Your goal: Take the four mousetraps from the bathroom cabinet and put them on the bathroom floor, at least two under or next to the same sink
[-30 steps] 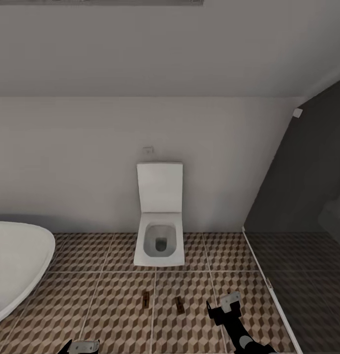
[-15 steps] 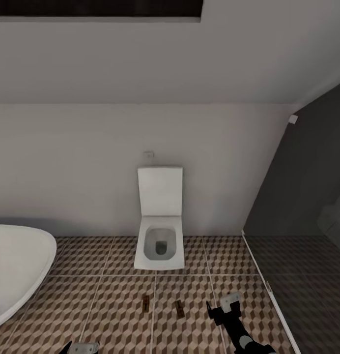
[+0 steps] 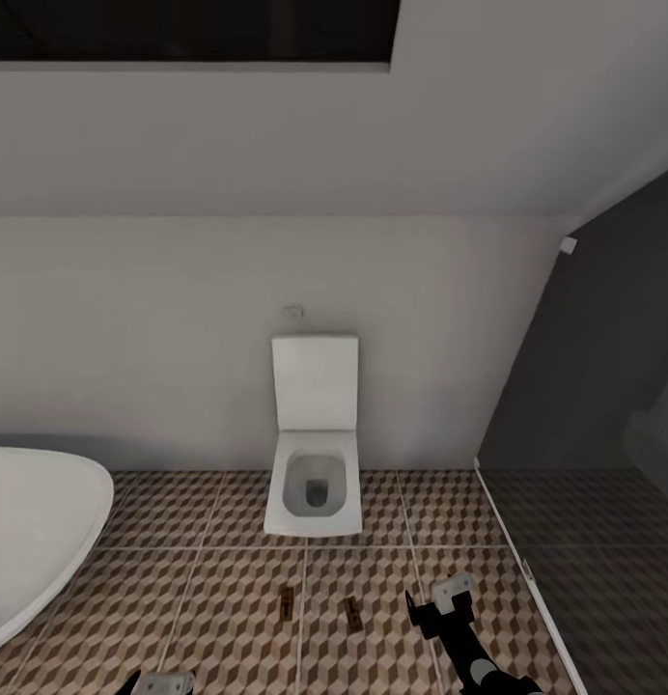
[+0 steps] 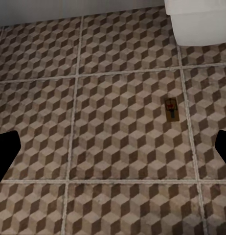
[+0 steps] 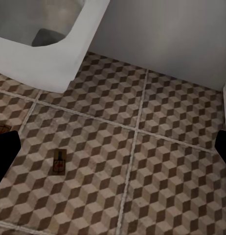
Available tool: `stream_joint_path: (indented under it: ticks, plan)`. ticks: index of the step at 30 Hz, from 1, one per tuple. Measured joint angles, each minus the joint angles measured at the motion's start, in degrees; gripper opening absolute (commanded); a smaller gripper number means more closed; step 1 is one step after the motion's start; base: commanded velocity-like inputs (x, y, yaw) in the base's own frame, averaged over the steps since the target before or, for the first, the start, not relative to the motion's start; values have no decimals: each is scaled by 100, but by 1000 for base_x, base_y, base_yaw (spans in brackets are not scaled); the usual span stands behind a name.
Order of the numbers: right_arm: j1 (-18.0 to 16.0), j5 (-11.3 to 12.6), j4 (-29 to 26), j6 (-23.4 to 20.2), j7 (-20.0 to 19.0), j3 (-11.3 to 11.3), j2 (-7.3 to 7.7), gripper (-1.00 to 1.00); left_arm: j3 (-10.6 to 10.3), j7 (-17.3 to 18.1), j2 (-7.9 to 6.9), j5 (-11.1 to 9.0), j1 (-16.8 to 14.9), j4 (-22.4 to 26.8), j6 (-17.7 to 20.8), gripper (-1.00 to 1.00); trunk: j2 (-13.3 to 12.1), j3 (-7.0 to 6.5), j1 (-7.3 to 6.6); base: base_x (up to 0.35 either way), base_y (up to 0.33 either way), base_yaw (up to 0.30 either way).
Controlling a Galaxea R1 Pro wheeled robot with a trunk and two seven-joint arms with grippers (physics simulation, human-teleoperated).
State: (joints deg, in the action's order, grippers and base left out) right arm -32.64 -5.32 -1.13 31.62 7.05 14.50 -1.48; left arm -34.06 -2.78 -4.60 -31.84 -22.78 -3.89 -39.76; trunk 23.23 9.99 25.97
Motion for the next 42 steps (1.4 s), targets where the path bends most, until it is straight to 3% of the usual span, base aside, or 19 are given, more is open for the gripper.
stream_joint_path:
  ticks: [42]
  plan:
    - [5, -1, 0, -6, 0, 1, -19, 100, 0, 0, 0, -4, 0, 0, 9, 100, -43, -401, -23, 0, 0, 0]
